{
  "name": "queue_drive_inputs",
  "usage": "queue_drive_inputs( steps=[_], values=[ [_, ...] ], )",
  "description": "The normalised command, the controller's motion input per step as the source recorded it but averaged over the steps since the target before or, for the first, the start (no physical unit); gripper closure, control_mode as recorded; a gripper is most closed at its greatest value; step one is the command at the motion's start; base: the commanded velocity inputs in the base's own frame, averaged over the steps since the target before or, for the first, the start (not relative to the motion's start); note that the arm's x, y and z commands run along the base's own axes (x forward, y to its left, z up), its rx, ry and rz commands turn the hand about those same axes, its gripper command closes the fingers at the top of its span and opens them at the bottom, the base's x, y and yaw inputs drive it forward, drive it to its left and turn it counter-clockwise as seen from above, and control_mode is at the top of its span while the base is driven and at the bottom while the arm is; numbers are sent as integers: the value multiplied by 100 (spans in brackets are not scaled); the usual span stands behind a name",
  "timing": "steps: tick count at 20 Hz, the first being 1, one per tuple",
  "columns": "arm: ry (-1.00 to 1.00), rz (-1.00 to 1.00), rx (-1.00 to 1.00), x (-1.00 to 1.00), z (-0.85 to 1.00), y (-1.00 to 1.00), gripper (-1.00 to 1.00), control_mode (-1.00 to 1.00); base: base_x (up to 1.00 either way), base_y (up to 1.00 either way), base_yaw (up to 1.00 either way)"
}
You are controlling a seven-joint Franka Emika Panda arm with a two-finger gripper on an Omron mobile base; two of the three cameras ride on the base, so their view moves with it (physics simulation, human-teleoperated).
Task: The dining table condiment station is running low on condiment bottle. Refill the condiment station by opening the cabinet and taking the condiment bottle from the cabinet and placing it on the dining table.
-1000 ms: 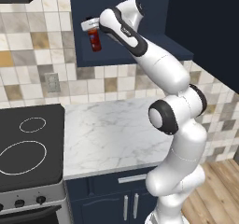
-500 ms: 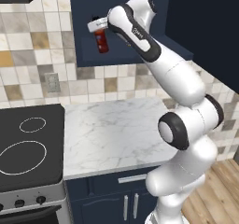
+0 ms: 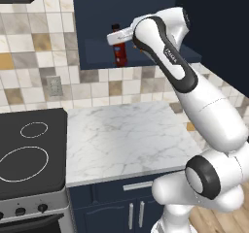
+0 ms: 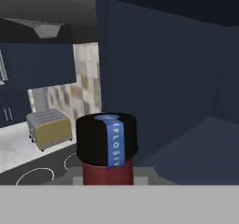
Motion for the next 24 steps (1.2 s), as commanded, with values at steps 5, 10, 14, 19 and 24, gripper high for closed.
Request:
queue_drive_inputs(
  steps=[5,10,14,19,24],
  values=[
    [-6,0,0,-100,11,-49,100,-100,0,0,0],
    [0,0,0,-100,-1,-31,100,-100,0,0,0],
    [1,0,0,-100,-13,-9,100,-100,0,0,0],
    [11,0,-1,-51,-29,8,100,-100,0,0,0],
    [11,0,-1,-17,-30,10,100,-100,0,0,0]
  ],
)
